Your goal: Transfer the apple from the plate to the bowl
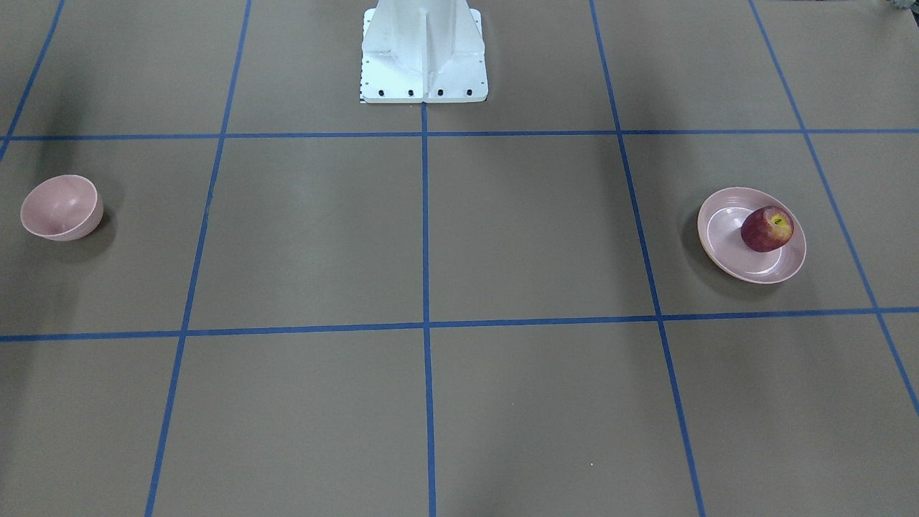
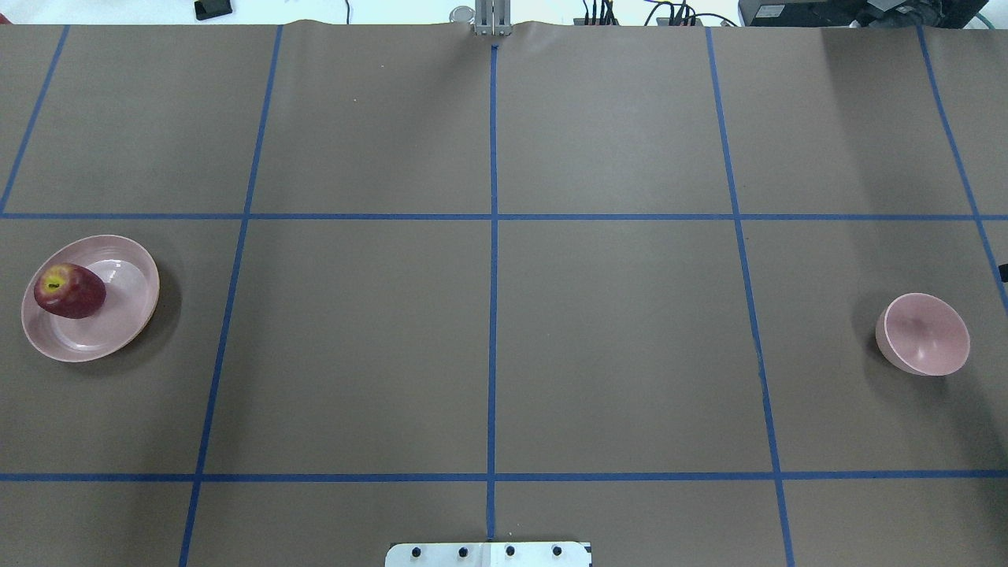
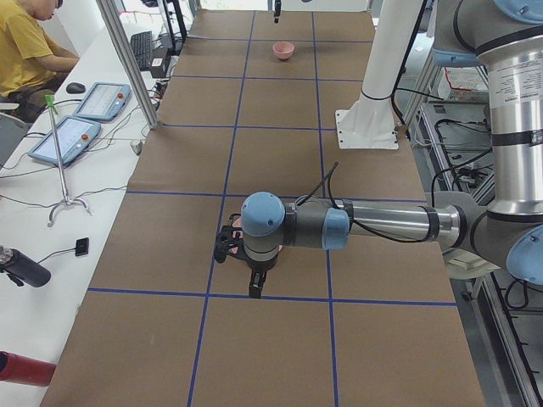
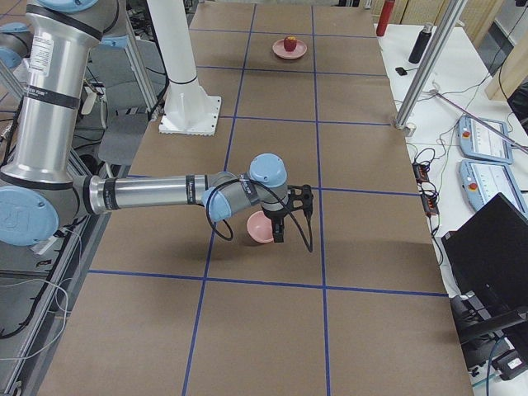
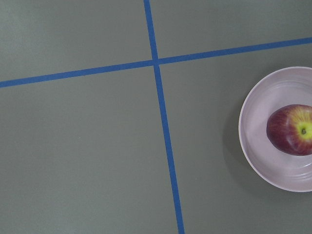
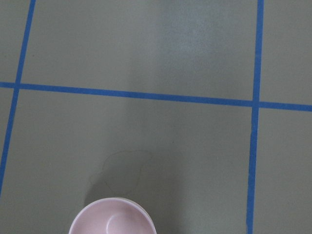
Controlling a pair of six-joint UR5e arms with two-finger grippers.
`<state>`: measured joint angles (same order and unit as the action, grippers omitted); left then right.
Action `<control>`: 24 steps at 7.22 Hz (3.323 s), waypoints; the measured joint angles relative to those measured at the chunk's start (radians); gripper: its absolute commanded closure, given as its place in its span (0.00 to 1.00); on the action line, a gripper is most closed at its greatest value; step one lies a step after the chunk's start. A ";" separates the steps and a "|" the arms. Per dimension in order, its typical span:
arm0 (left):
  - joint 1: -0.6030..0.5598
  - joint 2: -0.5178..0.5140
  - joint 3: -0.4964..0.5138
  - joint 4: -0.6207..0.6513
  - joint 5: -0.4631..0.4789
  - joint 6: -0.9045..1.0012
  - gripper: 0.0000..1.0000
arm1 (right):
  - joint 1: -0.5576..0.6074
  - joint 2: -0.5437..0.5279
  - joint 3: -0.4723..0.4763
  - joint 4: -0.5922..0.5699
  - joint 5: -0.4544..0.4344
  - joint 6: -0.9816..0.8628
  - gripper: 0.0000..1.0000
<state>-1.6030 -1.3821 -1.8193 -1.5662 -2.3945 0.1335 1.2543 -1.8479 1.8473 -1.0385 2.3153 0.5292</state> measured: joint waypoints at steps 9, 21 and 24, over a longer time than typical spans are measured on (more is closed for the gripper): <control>0.000 0.004 0.016 -0.001 0.000 -0.001 0.02 | -0.235 0.003 -0.172 0.251 -0.110 0.128 1.00; 0.002 0.003 0.019 -0.003 -0.002 0.001 0.02 | -0.423 0.576 -0.157 0.022 -0.132 0.651 1.00; 0.003 0.002 0.032 -0.003 -0.002 0.003 0.02 | -0.607 0.785 -0.151 -0.210 -0.328 0.803 1.00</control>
<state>-1.6002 -1.3801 -1.7869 -1.5693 -2.3961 0.1367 0.6475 -1.0628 1.6960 -1.2488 1.9873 1.3317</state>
